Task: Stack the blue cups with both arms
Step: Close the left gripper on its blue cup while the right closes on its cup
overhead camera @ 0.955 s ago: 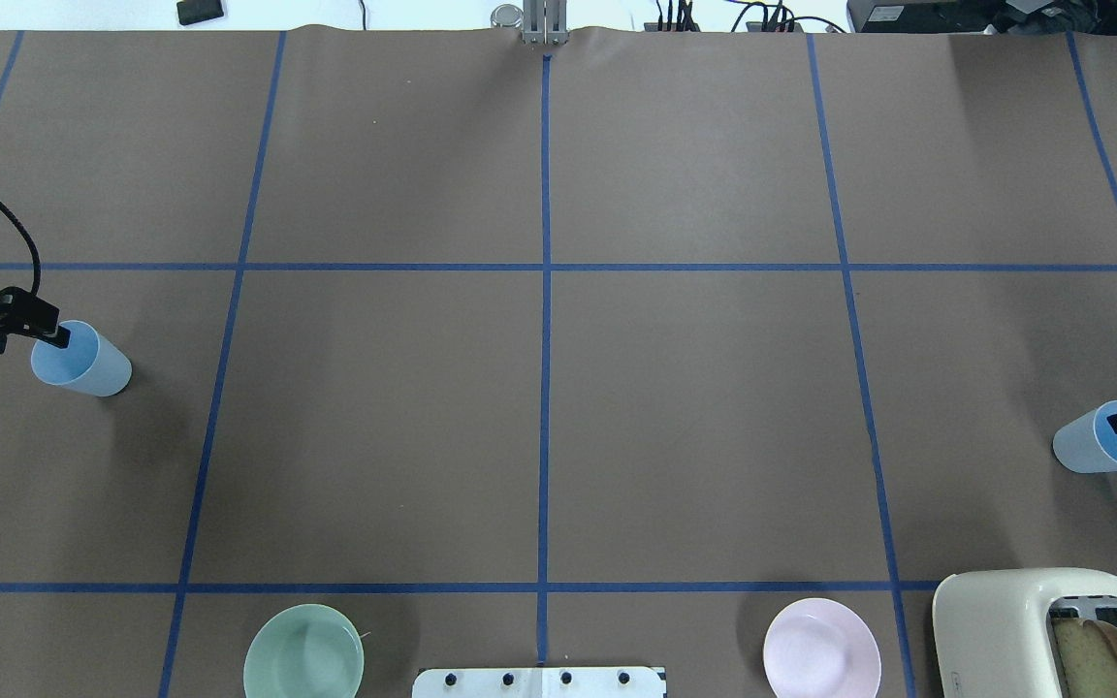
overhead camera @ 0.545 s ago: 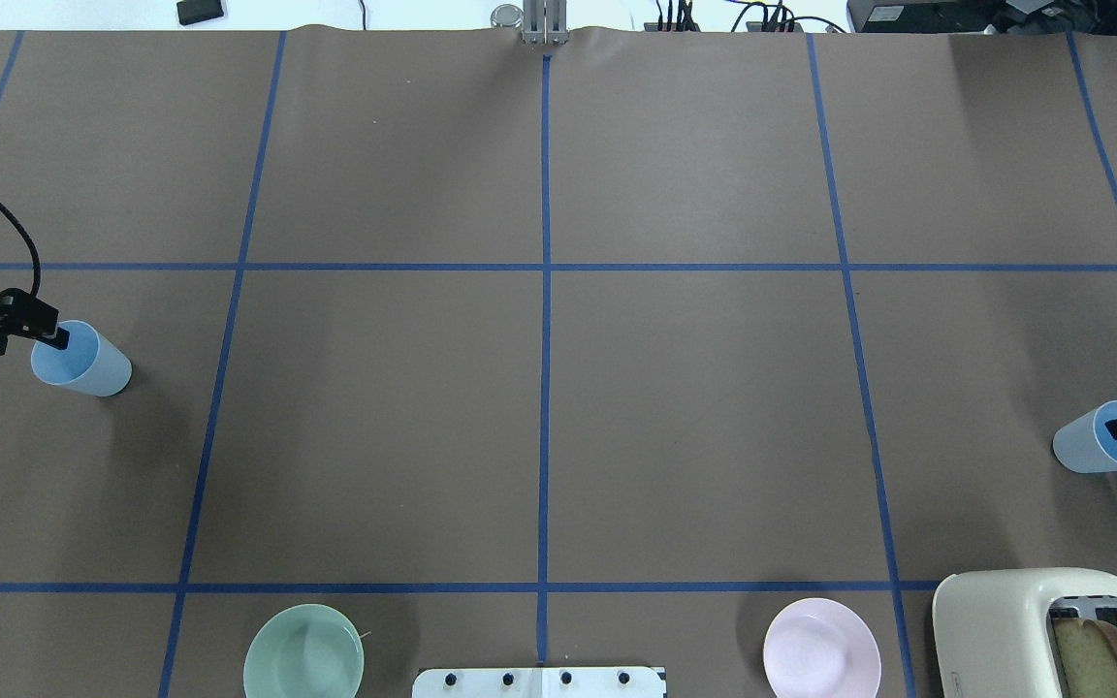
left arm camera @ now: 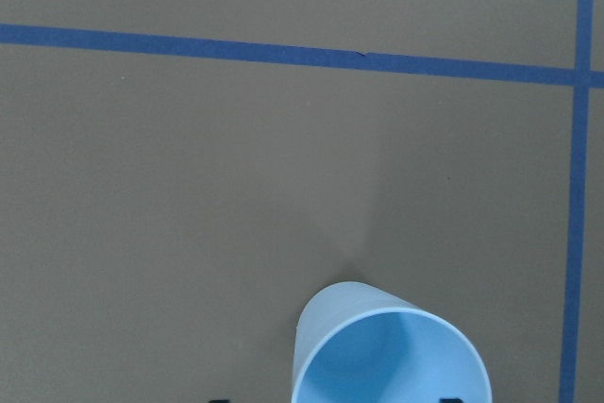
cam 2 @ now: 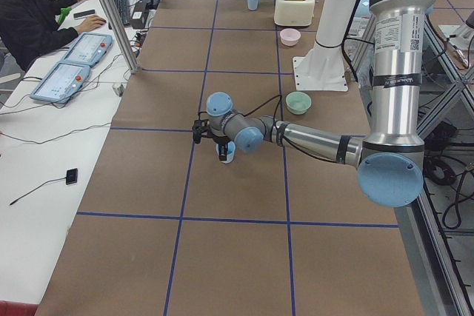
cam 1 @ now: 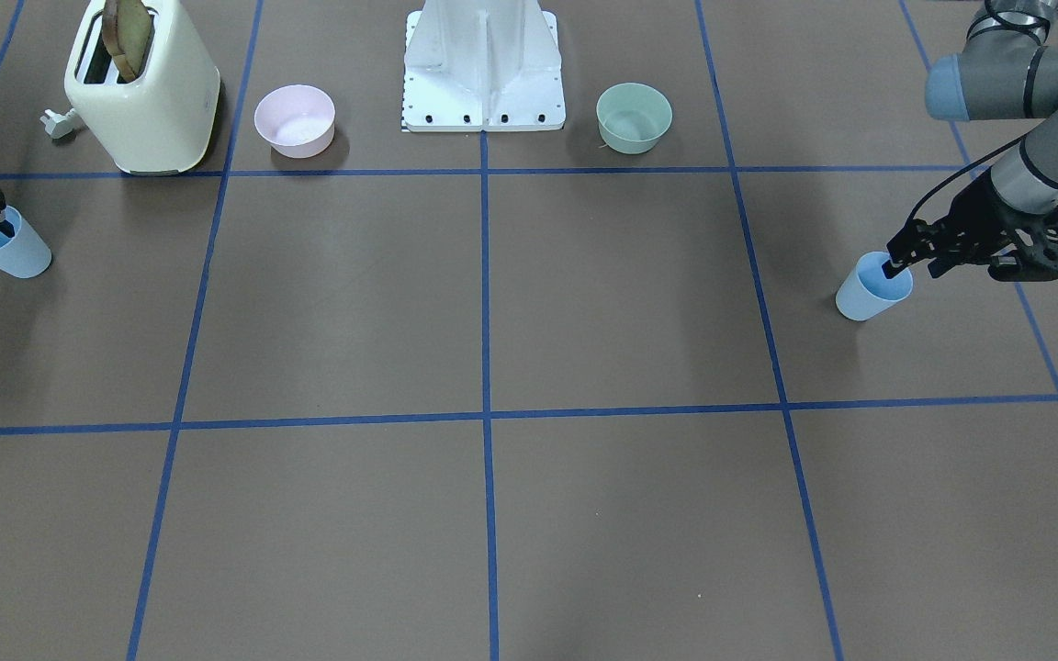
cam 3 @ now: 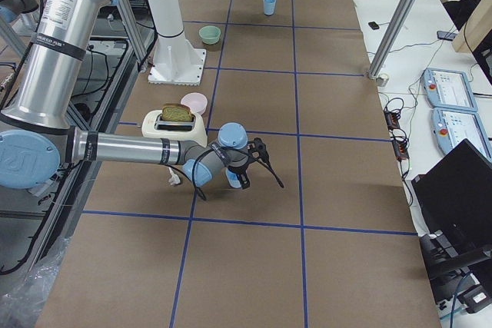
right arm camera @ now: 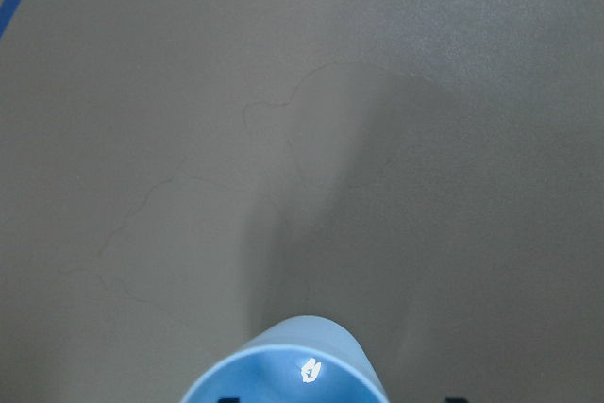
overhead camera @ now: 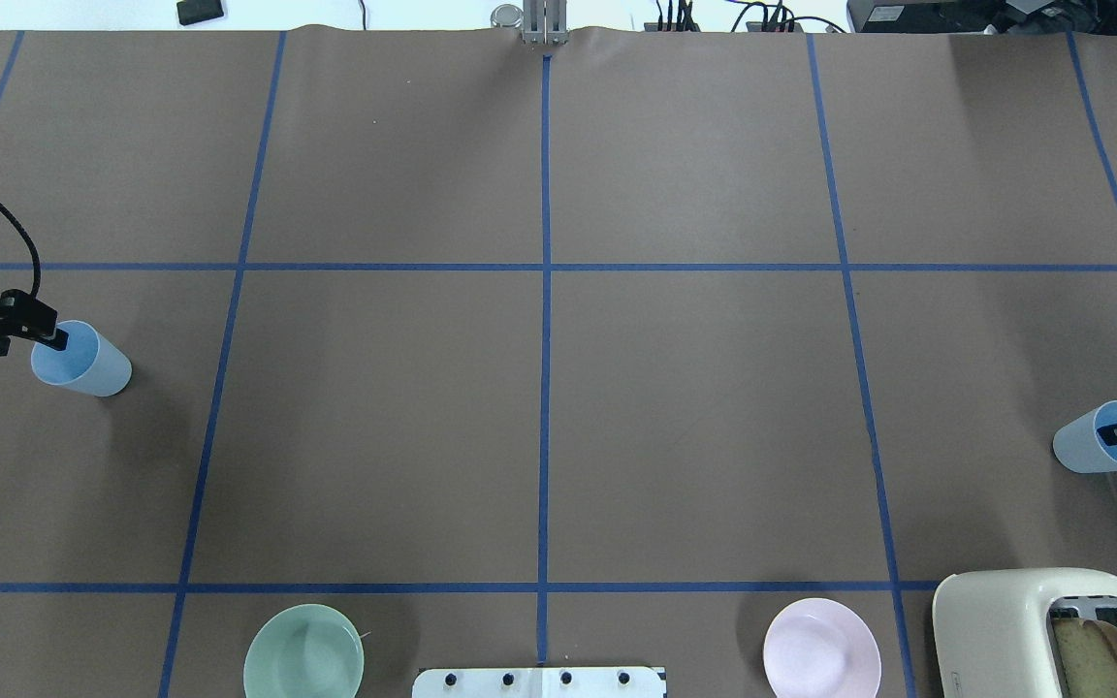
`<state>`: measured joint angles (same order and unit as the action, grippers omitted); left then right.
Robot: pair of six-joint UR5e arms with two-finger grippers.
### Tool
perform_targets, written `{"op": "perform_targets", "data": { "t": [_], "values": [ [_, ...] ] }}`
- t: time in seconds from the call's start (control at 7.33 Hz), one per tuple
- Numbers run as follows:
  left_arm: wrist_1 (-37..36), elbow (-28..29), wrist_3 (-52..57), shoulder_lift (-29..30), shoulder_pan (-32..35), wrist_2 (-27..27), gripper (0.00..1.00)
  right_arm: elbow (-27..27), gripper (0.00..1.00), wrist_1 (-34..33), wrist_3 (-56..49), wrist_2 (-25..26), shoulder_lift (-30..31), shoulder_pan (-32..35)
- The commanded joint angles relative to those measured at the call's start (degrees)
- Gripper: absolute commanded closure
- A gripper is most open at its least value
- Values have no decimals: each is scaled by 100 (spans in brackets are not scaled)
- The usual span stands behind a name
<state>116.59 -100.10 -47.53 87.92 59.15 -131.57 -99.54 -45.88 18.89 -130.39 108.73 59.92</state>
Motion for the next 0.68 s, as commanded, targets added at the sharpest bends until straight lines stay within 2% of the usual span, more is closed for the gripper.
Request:
{"op": "perform_targets", "data": {
  "t": [0.0,0.27,0.41,0.55],
  "values": [
    [13,95,7,6,-52,0,28,4,23,0,-52,5,8,2],
    [100,139,-2,6,-114,0,31,13,23,-18,-209,14,8,28],
    [109,140,-2,6,-131,0,37,13,31,-18,-219,14,8,28],
    [136,148,-10,6,-132,0,50,13,43,-26,-219,14,-1,-15]
  ]
}}
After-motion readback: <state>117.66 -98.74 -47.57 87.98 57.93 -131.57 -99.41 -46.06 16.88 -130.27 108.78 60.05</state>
